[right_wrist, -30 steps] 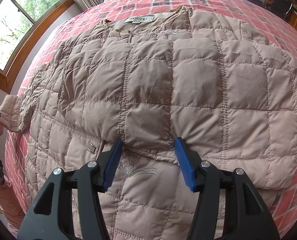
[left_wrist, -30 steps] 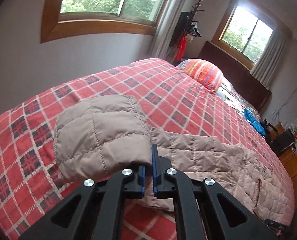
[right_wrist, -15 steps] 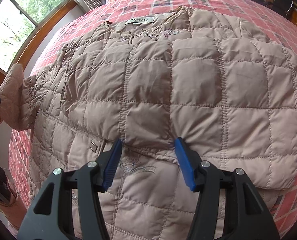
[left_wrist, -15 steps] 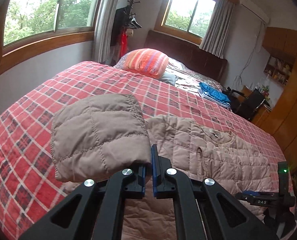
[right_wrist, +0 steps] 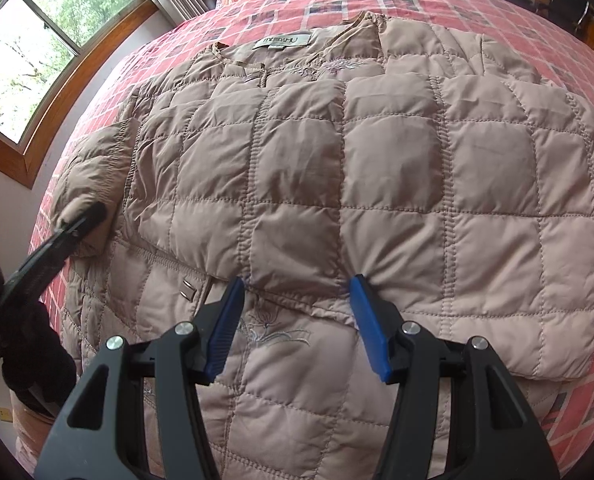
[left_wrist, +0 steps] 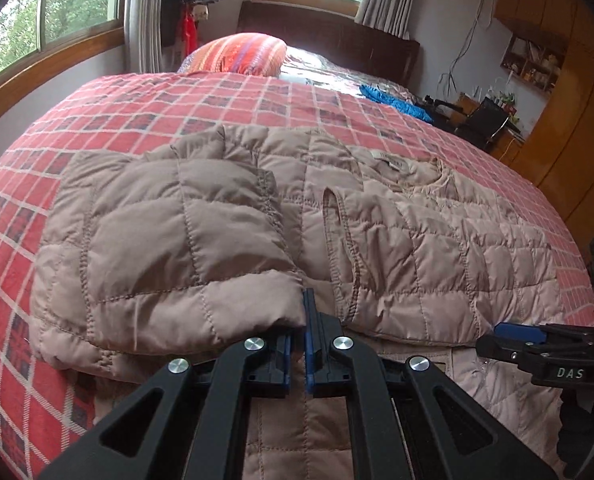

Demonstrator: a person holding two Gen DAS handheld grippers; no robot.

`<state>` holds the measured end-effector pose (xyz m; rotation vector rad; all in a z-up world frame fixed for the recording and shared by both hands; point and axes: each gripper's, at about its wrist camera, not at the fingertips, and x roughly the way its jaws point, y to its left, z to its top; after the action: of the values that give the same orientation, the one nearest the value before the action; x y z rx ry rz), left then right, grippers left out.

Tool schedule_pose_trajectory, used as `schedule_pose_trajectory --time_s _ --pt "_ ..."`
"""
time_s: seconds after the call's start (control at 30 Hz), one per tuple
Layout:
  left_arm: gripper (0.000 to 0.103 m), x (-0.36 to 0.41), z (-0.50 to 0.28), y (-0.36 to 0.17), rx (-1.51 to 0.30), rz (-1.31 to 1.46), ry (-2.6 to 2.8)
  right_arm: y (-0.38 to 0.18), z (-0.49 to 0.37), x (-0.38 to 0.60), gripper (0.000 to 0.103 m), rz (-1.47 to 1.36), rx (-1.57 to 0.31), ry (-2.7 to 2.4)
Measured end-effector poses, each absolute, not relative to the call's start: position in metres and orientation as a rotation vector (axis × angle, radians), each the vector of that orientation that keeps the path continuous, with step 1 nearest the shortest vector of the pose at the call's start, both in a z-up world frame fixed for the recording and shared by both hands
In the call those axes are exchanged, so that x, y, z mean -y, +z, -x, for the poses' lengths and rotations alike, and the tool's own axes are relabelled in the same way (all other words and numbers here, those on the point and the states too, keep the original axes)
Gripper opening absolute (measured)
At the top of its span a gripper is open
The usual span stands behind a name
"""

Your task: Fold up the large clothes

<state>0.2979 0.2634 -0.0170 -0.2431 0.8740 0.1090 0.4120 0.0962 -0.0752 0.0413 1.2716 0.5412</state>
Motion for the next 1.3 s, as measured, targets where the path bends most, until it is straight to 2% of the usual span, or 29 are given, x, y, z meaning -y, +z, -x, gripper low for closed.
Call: schedule_pose_trajectory --time_s 0.17,0.23,0.27,0.33,0.5,0.6,0.83,1.03,1.1,1.13,1.2,1.3 --pt "0.009 -0.265 -0.303 -0.029 -0.932 0.294 0.045 -0.076 -0.412 -0.098 0.055 -0.041 -1.275 0.533" --pt "0.02 -0.272 -0.296 -0.024 -0.953 0.36 -0.011 -0.075 -0.412 -0.099 0.055 -0.038 -1.278 0.53" --pt "0.022 -0.274 -0.29 -0.02 -0.958 0.393 -0.045 -0.075 -0.412 -0.1 0.055 -0.036 -1.28 0.528" --pt "0.036 -0.281 -0.271 -0.011 -0.952 0.437 -0.108 -0.074 -0.412 -0.1 0.055 -0.036 -1.285 0.529" --pt "0.04 -0.316 -0.207 0.018 -0.872 0.438 -0.131 -0.061 -0.413 -0.101 0.057 -0.086 -1.302 0.561" --pt "0.048 -0.357 -0.19 0.027 -0.828 0.414 0.038 -0.045 -0.408 -0.118 0.057 -0.102 -1.296 0.616" --pt "0.048 -0.447 -0.206 -0.006 -0.872 0.617 0.184 -0.029 -0.401 -0.2 0.061 -0.093 -1.322 0.766" --pt "0.049 -0.456 -0.218 -0.033 -0.862 0.76 0.087 -0.048 -0.411 -0.258 0.061 -0.132 -1.404 0.807" --pt "0.055 -0.451 -0.222 -0.035 -0.855 0.763 0.071 -0.053 -0.414 -0.269 0.061 -0.133 -1.419 0.815" --pt "0.055 -0.45 -0.223 -0.034 -0.858 0.752 0.078 -0.056 -0.414 -0.273 0.06 -0.131 -1.423 0.816" --pt "0.052 -0.448 -0.228 -0.035 -0.862 0.742 0.095 -0.06 -0.413 -0.282 0.042 -0.118 -1.426 0.818" --pt "0.035 -0.448 -0.23 -0.037 -0.862 0.757 0.115 -0.061 -0.409 -0.287 0.029 -0.06 -1.396 0.807"
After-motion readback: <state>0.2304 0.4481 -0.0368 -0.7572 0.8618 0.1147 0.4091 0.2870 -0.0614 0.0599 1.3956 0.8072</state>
